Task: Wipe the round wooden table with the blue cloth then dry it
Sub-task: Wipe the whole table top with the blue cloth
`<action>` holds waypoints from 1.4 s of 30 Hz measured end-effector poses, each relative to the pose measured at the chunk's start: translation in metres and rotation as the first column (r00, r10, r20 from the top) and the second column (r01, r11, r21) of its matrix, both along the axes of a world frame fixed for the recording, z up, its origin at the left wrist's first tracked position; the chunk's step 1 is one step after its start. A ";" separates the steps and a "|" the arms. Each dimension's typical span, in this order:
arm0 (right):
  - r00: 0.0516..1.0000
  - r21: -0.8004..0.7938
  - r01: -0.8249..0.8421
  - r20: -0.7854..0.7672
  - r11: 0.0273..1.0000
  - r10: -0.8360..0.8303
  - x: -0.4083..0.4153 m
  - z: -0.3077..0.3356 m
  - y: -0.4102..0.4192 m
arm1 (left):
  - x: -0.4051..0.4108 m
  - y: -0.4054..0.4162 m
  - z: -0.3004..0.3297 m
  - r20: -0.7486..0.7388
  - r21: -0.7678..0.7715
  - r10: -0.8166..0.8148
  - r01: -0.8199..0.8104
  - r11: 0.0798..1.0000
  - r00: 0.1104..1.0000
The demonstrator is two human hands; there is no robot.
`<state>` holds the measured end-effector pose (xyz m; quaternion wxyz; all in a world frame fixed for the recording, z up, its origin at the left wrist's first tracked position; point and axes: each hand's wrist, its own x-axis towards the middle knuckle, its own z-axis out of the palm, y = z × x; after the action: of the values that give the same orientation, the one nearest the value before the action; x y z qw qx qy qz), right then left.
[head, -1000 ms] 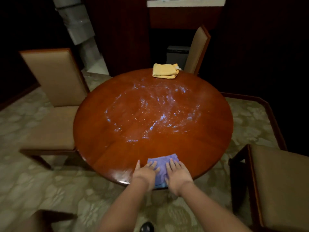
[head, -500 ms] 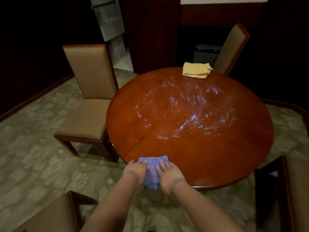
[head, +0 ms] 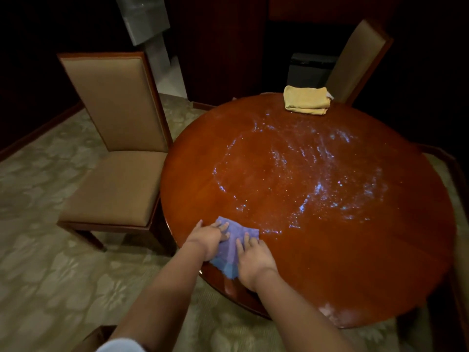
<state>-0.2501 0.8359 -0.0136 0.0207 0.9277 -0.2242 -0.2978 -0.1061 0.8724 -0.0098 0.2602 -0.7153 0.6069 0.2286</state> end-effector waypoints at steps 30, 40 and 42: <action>0.993 0.054 0.111 0.019 0.992 -0.113 -0.155 0.001 0.023 | -0.159 0.036 0.008 -0.074 -0.036 0.013 -0.015 0.999 0.997; 0.962 0.049 0.269 0.038 0.962 -0.271 -0.174 -0.011 -0.004 | -0.181 -0.003 0.000 -0.013 -0.019 -0.117 0.117 0.993 0.993; 0.954 0.054 0.293 0.045 0.955 -0.295 -0.169 -0.013 -0.014 | -0.178 -0.012 -0.003 -0.019 -0.025 -0.117 0.116 0.993 0.993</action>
<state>-0.4194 0.8224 -0.0266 -0.0515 0.8918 -0.3531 -0.2782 -0.2837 0.8606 -0.0123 0.2585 -0.6794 0.6528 0.2130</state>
